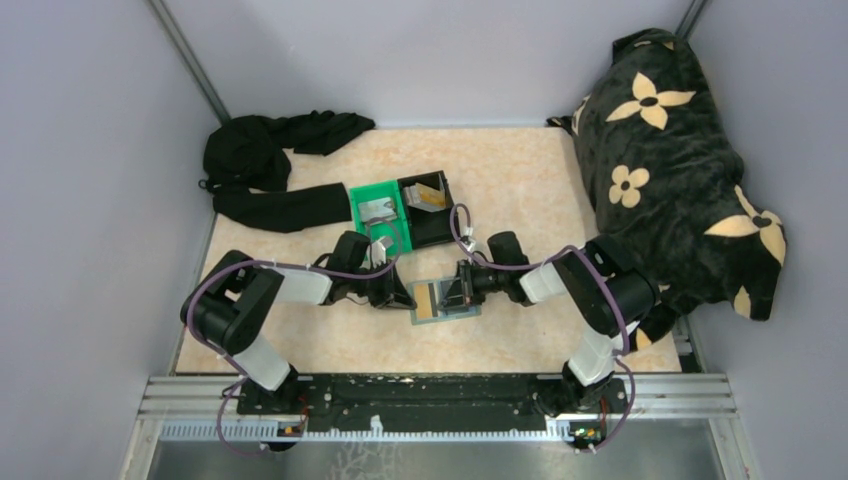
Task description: Take the credit cards out of the card holder
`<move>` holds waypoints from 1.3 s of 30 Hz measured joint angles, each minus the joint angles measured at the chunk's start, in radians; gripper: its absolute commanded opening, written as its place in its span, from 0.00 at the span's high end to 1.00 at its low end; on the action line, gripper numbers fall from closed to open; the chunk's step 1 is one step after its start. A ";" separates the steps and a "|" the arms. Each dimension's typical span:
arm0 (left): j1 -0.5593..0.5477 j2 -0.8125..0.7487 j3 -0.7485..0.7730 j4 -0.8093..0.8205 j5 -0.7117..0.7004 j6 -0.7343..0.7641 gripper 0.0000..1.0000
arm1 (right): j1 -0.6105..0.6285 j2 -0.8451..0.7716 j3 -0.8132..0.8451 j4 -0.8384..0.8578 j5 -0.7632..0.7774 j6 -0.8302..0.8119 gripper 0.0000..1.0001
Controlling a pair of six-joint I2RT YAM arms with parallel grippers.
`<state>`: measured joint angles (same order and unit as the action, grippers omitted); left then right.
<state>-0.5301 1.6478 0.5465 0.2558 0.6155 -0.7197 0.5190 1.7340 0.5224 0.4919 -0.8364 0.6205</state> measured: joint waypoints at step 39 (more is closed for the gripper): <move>-0.058 -0.052 -0.019 0.112 -0.077 -0.014 0.85 | -0.004 -0.021 0.015 -0.033 -0.006 -0.013 0.51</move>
<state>-0.5877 1.5959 0.5270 0.3676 0.5388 -0.7341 0.5148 1.7126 0.5377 0.4587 -0.8425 0.6075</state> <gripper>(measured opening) 0.166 0.459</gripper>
